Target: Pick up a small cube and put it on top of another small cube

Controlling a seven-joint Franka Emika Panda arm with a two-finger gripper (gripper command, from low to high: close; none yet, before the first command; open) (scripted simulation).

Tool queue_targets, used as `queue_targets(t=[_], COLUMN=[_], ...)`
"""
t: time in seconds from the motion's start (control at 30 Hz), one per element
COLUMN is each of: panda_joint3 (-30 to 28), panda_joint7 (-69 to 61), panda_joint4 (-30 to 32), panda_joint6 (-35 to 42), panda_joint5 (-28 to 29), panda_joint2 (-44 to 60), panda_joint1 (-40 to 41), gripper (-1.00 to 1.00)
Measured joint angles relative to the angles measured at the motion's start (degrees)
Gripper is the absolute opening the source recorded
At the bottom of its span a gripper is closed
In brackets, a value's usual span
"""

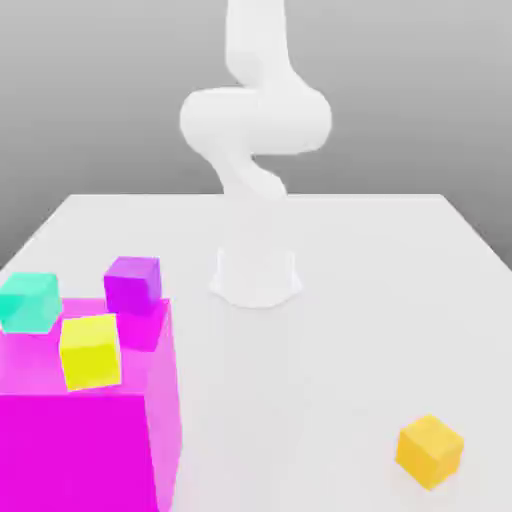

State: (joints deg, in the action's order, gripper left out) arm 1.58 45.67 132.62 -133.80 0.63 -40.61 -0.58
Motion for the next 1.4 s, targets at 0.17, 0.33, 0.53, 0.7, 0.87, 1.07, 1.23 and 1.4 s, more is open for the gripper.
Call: queue_targets(t=[0.17, 0.33, 0.53, 0.7, 0.87, 1.07, 1.23, 1.4], panda_joint3=[3.2, 6.2, 9.4, 11.1, 12.3, 8.3, 7.8, 11.1], panda_joint7=[-0.2, -0.2, -0.1, -0.2, -0.5, 2.7, 3.1, 0.0], panda_joint4=[1.7, 3.4, 5.4, 7.0, 8.5, 6.9, 6.7, 8.2], panda_joint6=[-4.1, -8.1, -12.9, -16.9, -21.3, -28.7, -29.4, -23.5], panda_joint5=[1.5, 3.1, 5.3, 6.9, 8.0, 12.5, 13.0, 8.8], panda_joint2=[10.7, 21.1, 33.6, 44.0, 54.3, 64.3, 65.2, 57.7], panda_joint1=[-1.4, -2.8, -4.8, -8.3, -10.5, -14.2, -14.5, -12.1], gripper=[0.00, 0.00, 0.00, 0.00, 0.00, -1.00, -1.00, -1.00])
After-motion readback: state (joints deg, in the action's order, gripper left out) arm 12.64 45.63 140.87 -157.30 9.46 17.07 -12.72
